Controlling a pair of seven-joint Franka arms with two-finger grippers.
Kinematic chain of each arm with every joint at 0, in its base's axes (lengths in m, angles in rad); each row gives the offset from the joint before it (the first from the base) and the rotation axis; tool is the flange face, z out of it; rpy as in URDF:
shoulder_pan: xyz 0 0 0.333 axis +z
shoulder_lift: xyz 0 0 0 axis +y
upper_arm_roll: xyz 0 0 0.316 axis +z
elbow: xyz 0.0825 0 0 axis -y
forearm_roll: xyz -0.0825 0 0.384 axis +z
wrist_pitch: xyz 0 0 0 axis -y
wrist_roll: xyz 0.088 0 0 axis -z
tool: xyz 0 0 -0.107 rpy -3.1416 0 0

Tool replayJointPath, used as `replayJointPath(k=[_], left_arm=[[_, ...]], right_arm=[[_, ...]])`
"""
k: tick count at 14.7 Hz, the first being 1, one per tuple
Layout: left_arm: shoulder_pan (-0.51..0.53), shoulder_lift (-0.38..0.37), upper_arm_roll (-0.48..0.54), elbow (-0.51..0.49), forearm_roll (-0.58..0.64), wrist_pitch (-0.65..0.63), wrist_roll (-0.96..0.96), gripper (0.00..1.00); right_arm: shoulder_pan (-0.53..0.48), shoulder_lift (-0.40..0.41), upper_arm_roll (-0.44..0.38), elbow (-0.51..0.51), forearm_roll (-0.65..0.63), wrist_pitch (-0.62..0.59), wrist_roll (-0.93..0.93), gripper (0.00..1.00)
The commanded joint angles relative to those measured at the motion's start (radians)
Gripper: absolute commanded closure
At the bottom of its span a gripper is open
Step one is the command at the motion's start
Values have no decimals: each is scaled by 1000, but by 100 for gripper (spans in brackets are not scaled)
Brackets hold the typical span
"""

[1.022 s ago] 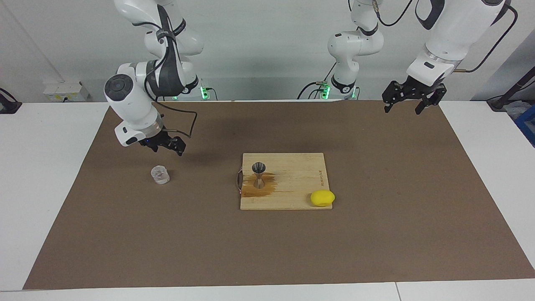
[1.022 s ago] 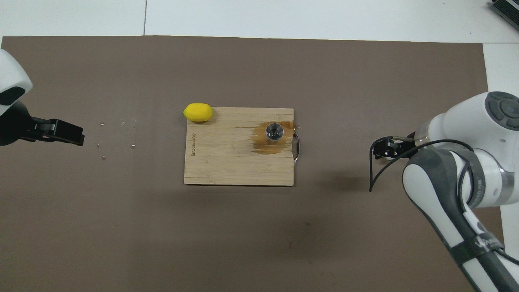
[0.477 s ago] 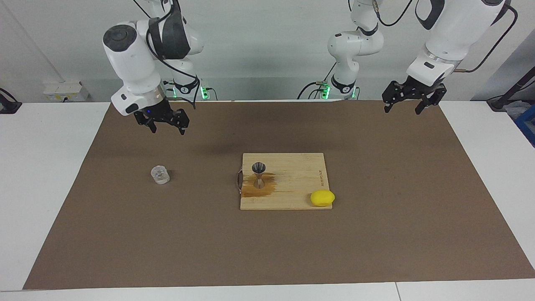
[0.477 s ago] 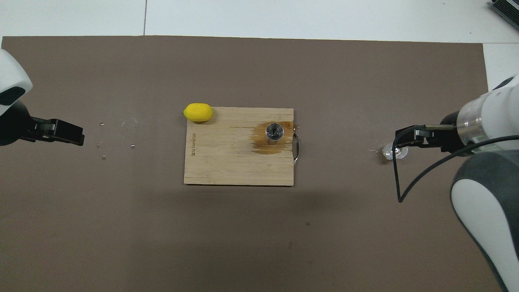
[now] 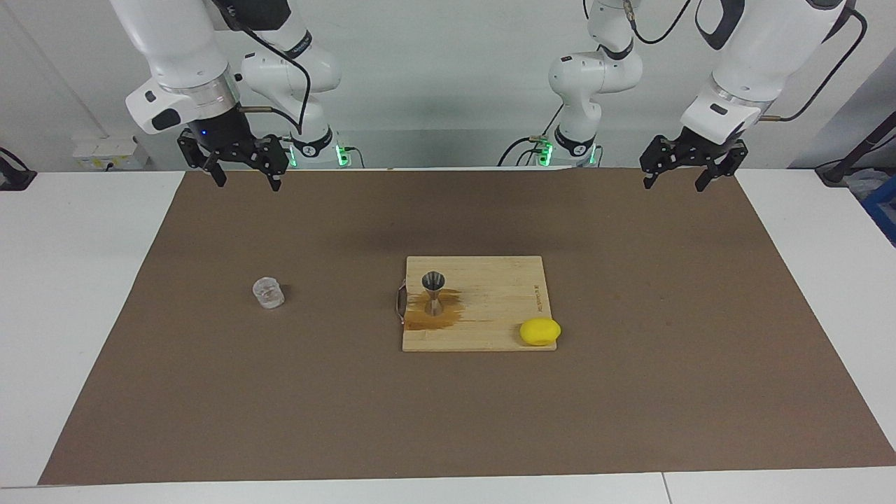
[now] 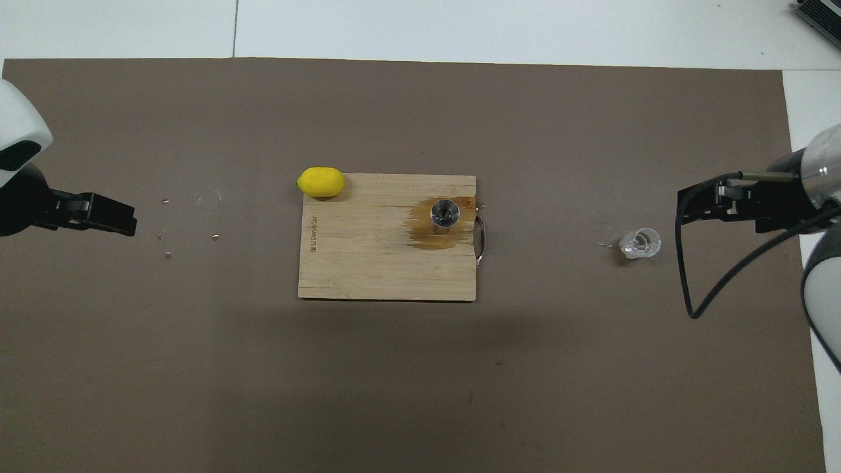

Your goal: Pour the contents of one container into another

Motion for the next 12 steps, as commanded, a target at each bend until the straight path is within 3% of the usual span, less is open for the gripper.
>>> replayJointPath(k=[1,12], left_arm=[[2,-16,1,-17,17,-6,1,0],[2,-16,1,-17,17,-6,1,0]], right_arm=[[-9,5,4,-1,-10,-31,-27,0],[-11,-29,4,-69,-10,-2,-59,0]])
